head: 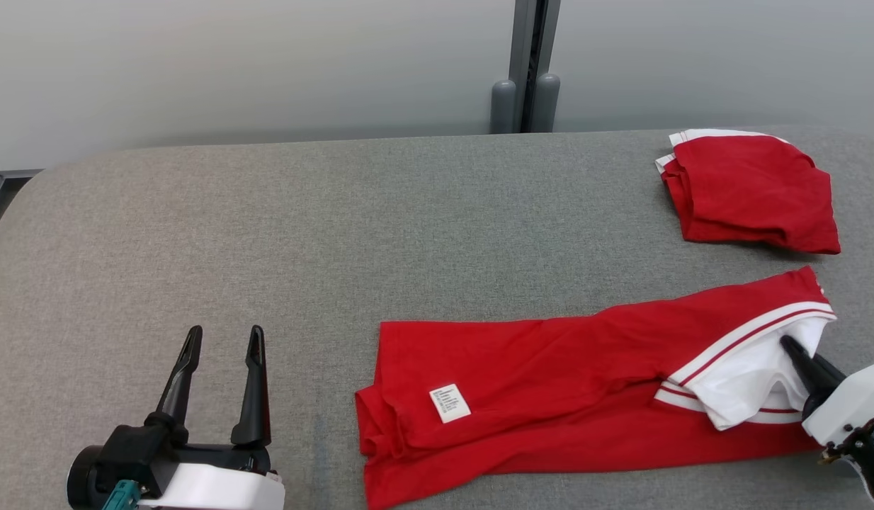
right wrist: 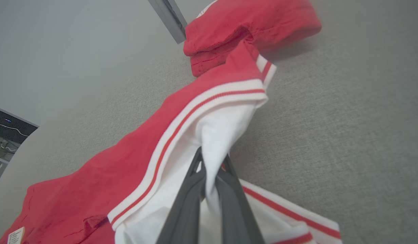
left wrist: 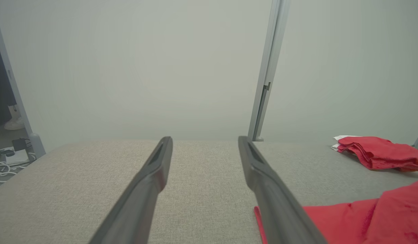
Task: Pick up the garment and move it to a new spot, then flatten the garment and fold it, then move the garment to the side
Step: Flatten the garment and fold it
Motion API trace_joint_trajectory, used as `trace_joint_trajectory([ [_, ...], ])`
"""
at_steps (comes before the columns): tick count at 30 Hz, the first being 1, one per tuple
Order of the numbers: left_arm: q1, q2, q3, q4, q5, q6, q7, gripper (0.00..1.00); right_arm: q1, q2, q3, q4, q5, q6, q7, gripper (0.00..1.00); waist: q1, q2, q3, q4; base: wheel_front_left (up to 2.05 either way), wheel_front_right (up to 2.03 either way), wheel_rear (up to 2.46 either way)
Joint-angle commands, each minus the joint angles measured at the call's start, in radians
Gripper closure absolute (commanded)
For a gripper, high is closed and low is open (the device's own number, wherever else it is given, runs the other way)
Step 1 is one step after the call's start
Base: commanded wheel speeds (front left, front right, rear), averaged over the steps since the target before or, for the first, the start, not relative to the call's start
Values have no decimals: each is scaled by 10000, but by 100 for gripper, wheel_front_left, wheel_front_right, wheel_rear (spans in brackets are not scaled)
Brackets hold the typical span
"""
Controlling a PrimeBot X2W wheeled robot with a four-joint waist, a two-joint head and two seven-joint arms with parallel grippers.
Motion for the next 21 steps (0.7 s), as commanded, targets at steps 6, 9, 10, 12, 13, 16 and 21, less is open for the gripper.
trace_joint_trajectory([
  [6, 74, -60, 130, 68, 118, -184, -7, 0, -474, -480, -177, 224, -323, 0, -113, 100, 0, -1, -1, -113, 0, 0, 0],
  [9, 115, -93, 147, 129, 138, -257, -7, 0, -836, -650, -81, 2, -866, 0, -132, 100, 0, -1, -38, -163, 0, 0, 0],
  [10, 128, -96, 158, 146, 146, -278, -7, 0, -954, -715, -27, -53, -1083, 0, -112, 100, 0, -1, -54, -168, 0, 0, 0],
  [12, 136, -108, 185, 166, 164, -297, -7, 0, -1194, -797, 86, -226, -1548, -2, -39, 100, 0, -1, -86, -165, 0, 0, 0],
  [13, 140, -111, 197, 176, 171, -309, -7, 0, -1312, -773, 154, -335, -1799, 0, 21, 100, 0, -1, -102, -157, 0, 0, 0],
  [16, 139, -115, 219, 207, 154, -290, -7, 0, -1583, -553, 271, -736, -2449, 0, 360, 100, 0, -1, -166, -73, 0, 0, 0],
  [21, 144, -118, 83, 288, -59, -293, -7, 0, -1592, -50, 286, -1746, -2993, 0, 1014, 100, 0, -1, -266, 200, 0, 0, 0],
])
